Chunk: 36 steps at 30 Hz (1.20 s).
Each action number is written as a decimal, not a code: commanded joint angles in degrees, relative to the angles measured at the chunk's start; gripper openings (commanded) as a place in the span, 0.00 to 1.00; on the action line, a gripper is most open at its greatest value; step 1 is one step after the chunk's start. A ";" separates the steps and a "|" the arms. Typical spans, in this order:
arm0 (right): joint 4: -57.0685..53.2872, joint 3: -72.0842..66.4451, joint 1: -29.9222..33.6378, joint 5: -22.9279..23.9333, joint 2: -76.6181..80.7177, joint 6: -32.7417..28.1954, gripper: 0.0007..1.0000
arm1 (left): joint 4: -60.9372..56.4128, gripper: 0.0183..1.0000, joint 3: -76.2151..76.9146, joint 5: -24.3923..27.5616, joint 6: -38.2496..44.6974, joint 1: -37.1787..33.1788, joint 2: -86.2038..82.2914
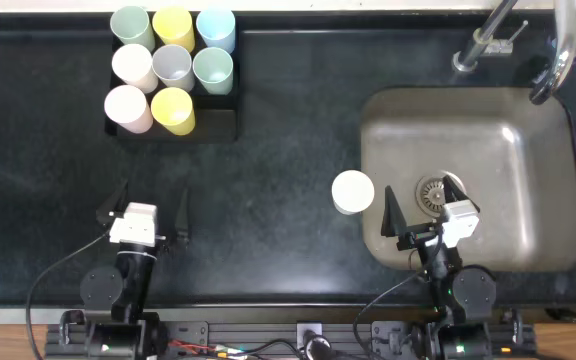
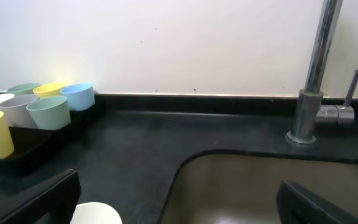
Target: Store Cups
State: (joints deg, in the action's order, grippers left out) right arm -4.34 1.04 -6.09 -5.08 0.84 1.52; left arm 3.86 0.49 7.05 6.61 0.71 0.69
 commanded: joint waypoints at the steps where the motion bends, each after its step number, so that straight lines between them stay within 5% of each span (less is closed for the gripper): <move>1: 0.28 -0.76 -0.37 0.44 -0.63 0.17 1.00 | 0.37 1.00 -0.04 -0.68 0.66 -0.37 -0.52; 36: 0.28 -0.76 -0.33 0.24 -0.63 1.51 1.00 | 0.37 1.00 -0.04 -0.68 0.68 -0.37 -0.52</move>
State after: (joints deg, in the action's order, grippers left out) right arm -4.32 1.04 -6.09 -5.08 0.84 1.63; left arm 3.86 0.49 7.05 6.61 0.69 0.69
